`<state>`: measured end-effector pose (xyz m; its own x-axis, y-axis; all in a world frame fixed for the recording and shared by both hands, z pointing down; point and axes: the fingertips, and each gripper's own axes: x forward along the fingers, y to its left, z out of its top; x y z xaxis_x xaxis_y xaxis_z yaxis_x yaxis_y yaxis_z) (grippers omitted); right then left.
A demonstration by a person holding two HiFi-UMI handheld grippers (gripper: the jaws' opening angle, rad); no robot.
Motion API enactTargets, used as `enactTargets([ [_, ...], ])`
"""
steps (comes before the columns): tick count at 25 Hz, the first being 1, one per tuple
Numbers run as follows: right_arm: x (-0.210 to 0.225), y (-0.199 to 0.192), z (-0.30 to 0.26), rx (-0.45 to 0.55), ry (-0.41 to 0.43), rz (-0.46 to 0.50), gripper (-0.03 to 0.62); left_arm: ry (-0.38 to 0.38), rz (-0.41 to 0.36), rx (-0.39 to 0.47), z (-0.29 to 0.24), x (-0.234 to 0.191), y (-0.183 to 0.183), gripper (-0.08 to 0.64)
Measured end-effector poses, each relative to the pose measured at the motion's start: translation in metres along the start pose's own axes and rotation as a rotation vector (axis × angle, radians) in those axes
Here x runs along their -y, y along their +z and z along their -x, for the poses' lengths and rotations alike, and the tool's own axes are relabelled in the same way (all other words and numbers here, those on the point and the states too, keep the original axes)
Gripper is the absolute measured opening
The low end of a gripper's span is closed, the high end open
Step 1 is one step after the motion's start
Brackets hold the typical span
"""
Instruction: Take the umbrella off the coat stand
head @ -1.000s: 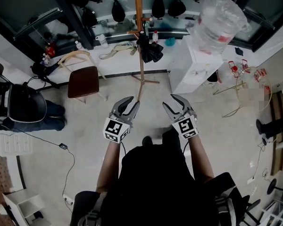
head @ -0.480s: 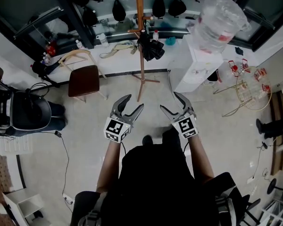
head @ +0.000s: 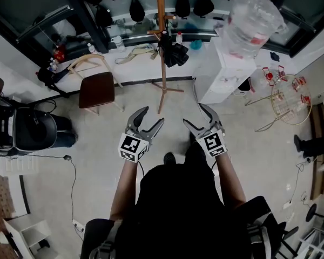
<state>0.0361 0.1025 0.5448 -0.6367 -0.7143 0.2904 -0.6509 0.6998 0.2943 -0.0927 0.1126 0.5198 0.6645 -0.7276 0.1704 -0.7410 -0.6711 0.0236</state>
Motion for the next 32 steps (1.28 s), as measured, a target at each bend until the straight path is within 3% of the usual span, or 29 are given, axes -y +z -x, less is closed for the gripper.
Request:
enactTargets([
  [18,0.011,-0.006,-0.003,-0.010,0.009,-0.014,0.350,0.007,0.004,-0.014,-0.012,-0.003,0.001,0.296],
  [32,0.054,-0.019,-0.030,0.000,0.021,-0.043,0.347,0.040,0.020,-0.047,-0.054,-0.021,-0.001,0.296],
])
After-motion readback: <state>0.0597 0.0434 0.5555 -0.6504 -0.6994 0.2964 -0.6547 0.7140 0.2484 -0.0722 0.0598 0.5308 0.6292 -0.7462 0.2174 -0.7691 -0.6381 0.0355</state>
